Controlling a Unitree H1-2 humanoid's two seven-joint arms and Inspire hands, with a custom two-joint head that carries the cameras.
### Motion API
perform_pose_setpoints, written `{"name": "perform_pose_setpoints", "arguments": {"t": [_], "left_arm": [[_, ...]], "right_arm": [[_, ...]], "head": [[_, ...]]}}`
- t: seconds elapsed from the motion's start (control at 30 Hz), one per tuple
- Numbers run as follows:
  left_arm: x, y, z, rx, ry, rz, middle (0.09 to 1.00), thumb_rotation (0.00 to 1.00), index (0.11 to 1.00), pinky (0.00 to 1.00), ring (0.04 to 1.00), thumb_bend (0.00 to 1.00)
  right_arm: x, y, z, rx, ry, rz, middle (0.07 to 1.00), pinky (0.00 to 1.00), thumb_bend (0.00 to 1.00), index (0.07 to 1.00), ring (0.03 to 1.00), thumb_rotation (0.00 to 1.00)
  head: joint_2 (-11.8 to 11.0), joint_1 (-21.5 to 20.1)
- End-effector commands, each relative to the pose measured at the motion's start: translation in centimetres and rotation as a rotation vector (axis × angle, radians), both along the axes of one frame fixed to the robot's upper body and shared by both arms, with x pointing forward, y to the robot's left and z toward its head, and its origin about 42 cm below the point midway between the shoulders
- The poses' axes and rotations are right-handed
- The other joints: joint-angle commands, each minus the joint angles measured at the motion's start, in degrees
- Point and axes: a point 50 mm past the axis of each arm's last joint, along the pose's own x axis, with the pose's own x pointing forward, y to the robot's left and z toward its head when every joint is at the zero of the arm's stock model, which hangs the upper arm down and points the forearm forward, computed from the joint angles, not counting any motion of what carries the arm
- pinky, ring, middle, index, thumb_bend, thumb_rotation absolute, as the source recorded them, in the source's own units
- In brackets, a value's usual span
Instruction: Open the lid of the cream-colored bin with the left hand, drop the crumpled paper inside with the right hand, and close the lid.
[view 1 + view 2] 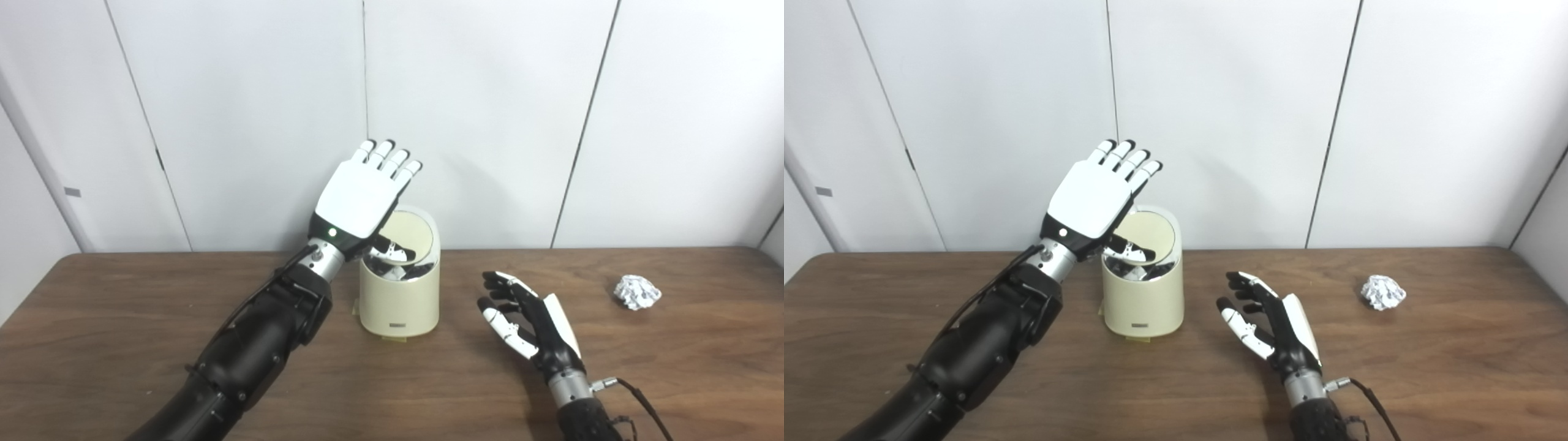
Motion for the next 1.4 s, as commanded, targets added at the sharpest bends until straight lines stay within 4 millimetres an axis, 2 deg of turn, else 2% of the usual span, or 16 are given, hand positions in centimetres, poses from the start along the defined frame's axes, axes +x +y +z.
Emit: {"name": "perform_pose_setpoints", "arguments": {"t": [0.0, 0.17, 0.4, 0.67, 0.73, 0.77, 0.8, 0.87, 0.9, 1.0, 1.27, 1.37], "left_arm": [[0.8, 0.1, 2.2, 0.011, -0.065, 0.029, 0.898, 0.34, 0.909, 0.9, 0.926, 1.0], [0.9, 0.2, 1.5, 0.107, -0.055, 0.006, 0.897, 0.31, 0.909, 0.89, 0.916, 1.0], [0.5, -0.5, 1.2, 0.261, -0.066, -0.048, 0.931, 0.32, 0.943, 0.91, 0.953, 1.0], [0.3, -0.2, 0.3, 0.267, -0.042, -0.07, 0.931, 0.31, 0.936, 0.93, 0.958, 1.0], [0.3, -0.1, 0.3, 0.24, -0.037, -0.081, 0.925, 0.33, 0.931, 0.93, 0.949, 1.0], [0.3, -0.1, 0.4, 0.223, -0.033, -0.091, 0.913, 0.39, 0.918, 0.91, 0.935, 1.0], [0.3, 0.0, 0.5, 0.197, -0.019, -0.104, 0.907, 0.49, 0.913, 0.89, 0.927, 0.94], [0.0, 0.0, 0.9, 0.12, 0.021, -0.141, 0.892, 0.87, 0.895, 0.85, 0.902, 0.78], [-0.2, -0.1, 1.2, 0.089, 0.036, -0.153, 0.883, 0.93, 0.886, 0.83, 0.89, 0.77], [-0.8, -0.4, 2.1, 0.029, 0.064, -0.163, 0.861, 0.99, 0.859, 0.8, 0.865, 0.81], [-1.5, -0.8, 3.5, 0.001, 0.084, -0.15, 0.851, 1.0, 0.84, 0.79, 0.857, 0.86], [-2.1, -1.0, 3.8, 0.026, 0.084, -0.151, 0.857, 1.0, 0.847, 0.8, 0.863, 0.87]], "right_arm": [[1.0, 0.3, 2.4, 0.005, -0.086, 0.008, 0.787, 0.69, 0.21, 0.79, 0.774, 0.71], [1.0, 0.4, 2.4, 0.014, -0.087, 0.011, 0.786, 0.69, 0.21, 0.79, 0.77, 0.71], [1.0, 0.4, 2.4, 0.008, -0.085, 0.007, 0.787, 0.69, 0.22, 0.79, 0.772, 0.72], [1.1, 0.4, 2.4, 0.015, -0.083, 0.008, 0.788, 0.7, 0.21, 0.792, 0.777, 0.71], [1.1, 0.3, 2.3, 0.016, -0.084, 0.009, 0.789, 0.69, 0.22, 0.793, 0.775, 0.71], [1.1, 0.3, 2.3, 0.015, -0.082, 0.009, 0.788, 0.69, 0.21, 0.793, 0.773, 0.71], [1.1, 0.3, 2.3, 0.023, -0.078, 0.008, 0.79, 0.7, 0.22, 0.795, 0.775, 0.73], [1.1, 0.3, 2.3, 0.024, -0.075, 0.008, 0.792, 0.7, 0.22, 0.796, 0.778, 0.72], [1.1, 0.3, 2.3, 0.018, -0.075, 0.008, 0.792, 0.7, 0.22, 0.796, 0.777, 0.72], [1.1, 0.3, 2.3, 0.015, -0.076, 0.007, 0.791, 0.7, 0.21, 0.794, 0.777, 0.72], [1.2, 0.6, 2.3, 0.022, -0.079, 0.005, 0.788, 0.69, 0.21, 0.79, 0.773, 0.69], [1.2, 0.5, 2.3, 0.012, -0.076, 0.007, 0.79, 0.69, 0.21, 0.792, 0.774, 0.71]], "head": [[0.05, -0.09], [0.29, -0.03], [0.2, -0.02], [0.22, 0.05], [0.14, 0.18], [0.09, 0.21], [0.1, 0.17], [0.12, 0.18], [0.02, 0.23], [-0.09, 0.26], [-0.19, 0.23], [-0.32, 0.21]]}}
